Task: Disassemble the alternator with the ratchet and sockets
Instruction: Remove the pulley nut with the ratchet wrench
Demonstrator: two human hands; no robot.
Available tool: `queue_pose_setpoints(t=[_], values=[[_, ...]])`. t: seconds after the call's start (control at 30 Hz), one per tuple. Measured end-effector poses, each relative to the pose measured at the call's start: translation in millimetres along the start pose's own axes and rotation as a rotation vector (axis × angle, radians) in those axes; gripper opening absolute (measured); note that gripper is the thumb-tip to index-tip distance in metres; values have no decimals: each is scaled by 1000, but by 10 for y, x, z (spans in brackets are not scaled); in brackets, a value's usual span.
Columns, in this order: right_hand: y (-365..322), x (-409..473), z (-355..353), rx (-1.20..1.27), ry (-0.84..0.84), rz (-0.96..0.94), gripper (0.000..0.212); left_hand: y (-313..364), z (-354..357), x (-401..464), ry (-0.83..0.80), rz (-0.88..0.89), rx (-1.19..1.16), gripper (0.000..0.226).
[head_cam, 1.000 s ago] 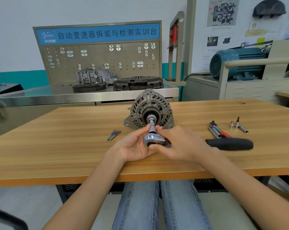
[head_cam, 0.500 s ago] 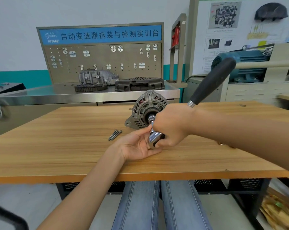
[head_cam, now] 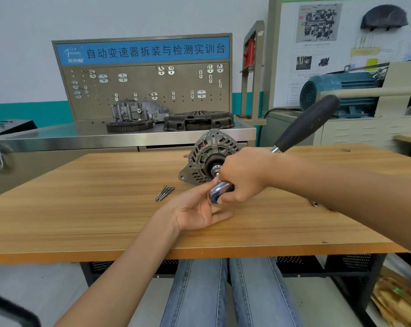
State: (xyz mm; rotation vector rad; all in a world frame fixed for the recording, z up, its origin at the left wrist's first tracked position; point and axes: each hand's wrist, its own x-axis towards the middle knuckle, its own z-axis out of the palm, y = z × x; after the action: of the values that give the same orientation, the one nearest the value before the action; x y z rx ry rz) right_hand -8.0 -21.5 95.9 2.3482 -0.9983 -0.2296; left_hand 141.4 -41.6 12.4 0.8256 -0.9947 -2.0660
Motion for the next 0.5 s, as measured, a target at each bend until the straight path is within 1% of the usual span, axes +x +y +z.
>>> queue_pose_setpoints(t=[0.13, 0.27, 0.33, 0.4, 0.43, 0.5], values=[[1, -23, 33, -58, 70, 6, 52, 30, 143, -61, 51, 45, -18, 22], [21, -67, 26, -74, 198, 68, 61, 38, 343, 9, 234, 45, 52, 27], [-33, -101, 55, -102, 294, 96, 65, 20, 400, 38, 271, 74, 79, 30], [-126, -193, 137, -90, 488, 118, 63, 2, 408, 50, 302, 99, 113, 26], [-179, -266, 216, -70, 625, 139, 62, -4, 401, 57, 317, 105, 125, 23], [-289, -392, 437, 18, 956, 215, 50, -9, 399, 78, 329, 117, 131, 23]])
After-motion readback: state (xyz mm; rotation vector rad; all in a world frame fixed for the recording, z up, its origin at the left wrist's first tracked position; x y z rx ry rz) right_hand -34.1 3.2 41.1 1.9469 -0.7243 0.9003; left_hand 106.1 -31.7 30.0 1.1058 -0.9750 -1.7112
